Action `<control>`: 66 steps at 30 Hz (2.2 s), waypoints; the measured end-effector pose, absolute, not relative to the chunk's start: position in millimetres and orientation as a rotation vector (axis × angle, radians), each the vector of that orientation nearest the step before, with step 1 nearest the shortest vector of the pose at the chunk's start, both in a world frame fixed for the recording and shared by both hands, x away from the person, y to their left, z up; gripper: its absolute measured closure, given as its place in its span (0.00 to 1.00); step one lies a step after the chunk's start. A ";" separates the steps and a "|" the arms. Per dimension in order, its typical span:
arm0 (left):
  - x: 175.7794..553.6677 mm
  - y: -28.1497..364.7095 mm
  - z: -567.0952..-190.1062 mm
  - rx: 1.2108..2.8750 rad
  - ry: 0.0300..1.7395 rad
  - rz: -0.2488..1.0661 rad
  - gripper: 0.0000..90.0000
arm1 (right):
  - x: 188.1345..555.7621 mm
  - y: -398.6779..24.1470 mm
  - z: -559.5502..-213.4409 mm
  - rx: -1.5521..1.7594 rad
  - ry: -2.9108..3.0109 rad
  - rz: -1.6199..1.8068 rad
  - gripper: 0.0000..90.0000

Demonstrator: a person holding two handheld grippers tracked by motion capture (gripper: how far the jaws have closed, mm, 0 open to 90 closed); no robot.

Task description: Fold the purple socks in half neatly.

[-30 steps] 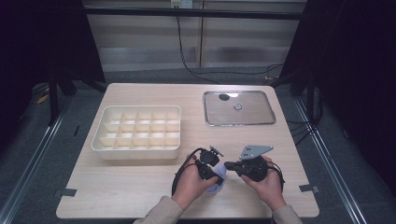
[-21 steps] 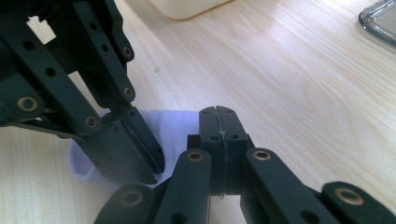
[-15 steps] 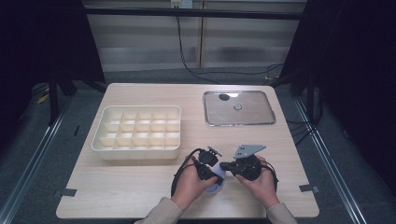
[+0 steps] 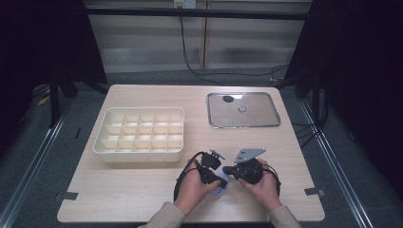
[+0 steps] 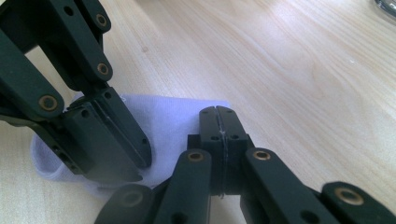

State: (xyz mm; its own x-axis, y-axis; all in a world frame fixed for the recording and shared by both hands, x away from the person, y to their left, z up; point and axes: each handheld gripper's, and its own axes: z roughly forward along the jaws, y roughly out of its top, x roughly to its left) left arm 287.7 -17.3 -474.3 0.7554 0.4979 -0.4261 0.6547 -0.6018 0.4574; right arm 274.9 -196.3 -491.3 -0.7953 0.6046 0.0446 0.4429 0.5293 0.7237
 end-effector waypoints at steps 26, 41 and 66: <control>285.1 -1.7 -455.1 2.351 0.855 -0.387 0.90 | 271.8 -195.3 -495.7 0.890 2.570 1.120 1.00; 283.5 -1.6 -468.1 2.427 0.891 -0.315 0.94 | 267.4 -197.7 -494.2 0.882 2.560 1.123 1.00; 310.1 27.5 -449.0 2.291 1.000 -0.360 0.69 | 248.5 -213.6 -495.1 0.877 2.567 1.115 0.98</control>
State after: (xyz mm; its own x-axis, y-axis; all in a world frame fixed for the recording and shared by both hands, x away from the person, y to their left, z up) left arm 310.1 27.5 -449.0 0.6785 0.5696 -0.4638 0.7346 -0.5313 0.4220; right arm 248.5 -213.6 -495.1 -0.8013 0.5966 0.0434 0.4389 0.5370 0.7204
